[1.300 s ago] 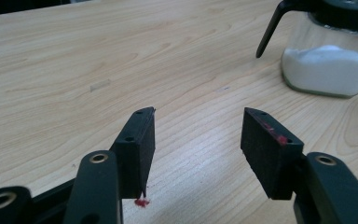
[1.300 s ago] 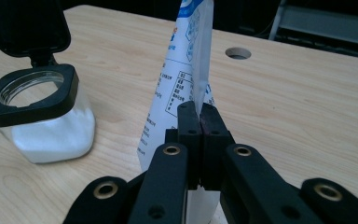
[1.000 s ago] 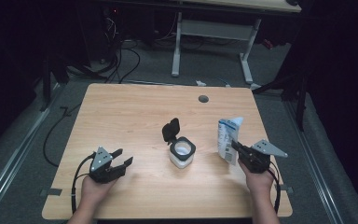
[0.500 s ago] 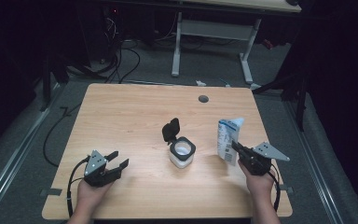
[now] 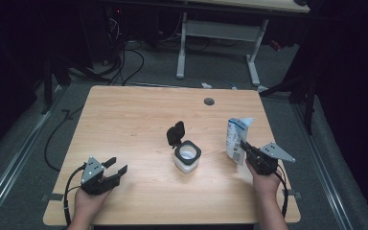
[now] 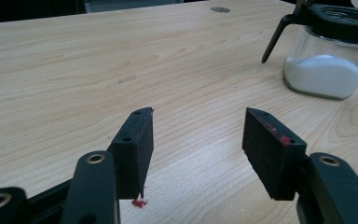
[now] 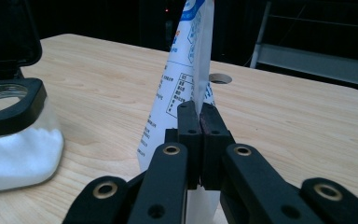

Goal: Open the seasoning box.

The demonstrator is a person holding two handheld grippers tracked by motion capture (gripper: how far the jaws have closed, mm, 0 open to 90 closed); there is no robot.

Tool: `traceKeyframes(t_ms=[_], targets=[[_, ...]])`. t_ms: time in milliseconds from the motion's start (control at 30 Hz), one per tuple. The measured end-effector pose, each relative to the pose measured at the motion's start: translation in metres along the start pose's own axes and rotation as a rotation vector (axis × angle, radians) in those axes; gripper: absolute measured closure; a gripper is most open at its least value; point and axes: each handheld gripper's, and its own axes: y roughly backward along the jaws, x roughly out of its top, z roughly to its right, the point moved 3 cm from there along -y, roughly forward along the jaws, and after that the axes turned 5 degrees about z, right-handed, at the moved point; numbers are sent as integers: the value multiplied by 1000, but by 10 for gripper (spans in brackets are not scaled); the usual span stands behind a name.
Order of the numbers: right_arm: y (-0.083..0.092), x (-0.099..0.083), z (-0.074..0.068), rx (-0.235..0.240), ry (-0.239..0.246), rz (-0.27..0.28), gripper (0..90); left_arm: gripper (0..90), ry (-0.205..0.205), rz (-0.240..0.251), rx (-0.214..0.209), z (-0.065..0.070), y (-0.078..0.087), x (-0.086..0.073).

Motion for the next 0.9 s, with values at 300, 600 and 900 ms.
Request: traceKeyframes(t_ms=[300,600,900], targets=[[-2,-8,4,-17,1,-21,890,432,-13,-4,-14,4,-2,1],[3,-14,6,-32,-6,-21,873,431,-17,-10,-37,6,-7,3],[9,-18,6,-38,-11,-28,855,430,-21,-8,-52,8,-11,5]])
